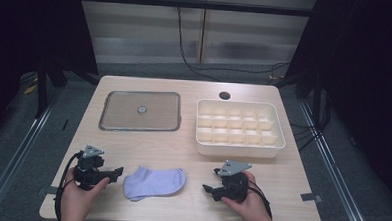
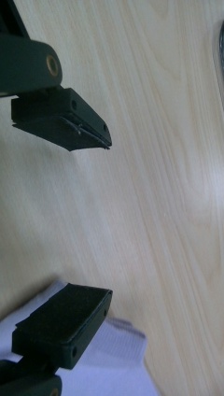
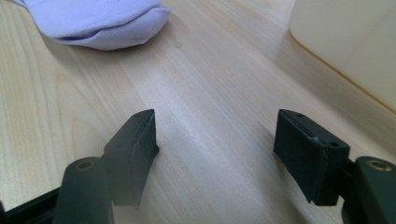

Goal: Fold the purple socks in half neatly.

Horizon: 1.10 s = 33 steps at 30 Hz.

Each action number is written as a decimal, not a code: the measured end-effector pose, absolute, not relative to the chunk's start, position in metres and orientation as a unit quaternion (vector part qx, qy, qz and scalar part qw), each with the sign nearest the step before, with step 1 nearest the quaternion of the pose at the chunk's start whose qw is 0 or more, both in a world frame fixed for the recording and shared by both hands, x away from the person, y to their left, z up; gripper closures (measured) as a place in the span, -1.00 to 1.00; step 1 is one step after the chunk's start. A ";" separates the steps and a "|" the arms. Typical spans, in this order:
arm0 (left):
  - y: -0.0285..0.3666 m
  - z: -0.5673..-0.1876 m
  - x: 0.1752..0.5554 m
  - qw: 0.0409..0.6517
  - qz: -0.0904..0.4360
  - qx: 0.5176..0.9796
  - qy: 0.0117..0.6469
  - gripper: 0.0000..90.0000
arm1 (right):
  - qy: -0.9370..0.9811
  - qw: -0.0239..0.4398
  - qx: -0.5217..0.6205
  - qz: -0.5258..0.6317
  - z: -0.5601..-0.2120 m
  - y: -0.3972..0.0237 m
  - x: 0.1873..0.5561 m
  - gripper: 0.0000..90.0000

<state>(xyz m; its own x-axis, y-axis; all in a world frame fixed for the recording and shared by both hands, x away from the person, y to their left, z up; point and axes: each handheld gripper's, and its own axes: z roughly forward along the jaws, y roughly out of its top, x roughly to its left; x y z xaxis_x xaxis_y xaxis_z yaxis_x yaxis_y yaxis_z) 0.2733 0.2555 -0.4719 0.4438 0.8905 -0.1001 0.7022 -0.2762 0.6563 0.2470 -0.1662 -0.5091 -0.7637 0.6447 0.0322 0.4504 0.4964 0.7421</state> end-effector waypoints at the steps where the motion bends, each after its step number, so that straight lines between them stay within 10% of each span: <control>1: 0.252 -0.469 0.271 0.328 0.141 0.785 0.506 -0.49 | 0.854 0.123 0.321 0.391 -0.509 -0.167 0.248 -0.27; 33: 0.228 -0.476 0.258 0.301 0.060 0.807 0.505 0.13 | 0.883 0.093 0.245 0.389 -0.503 -0.125 0.245 0.84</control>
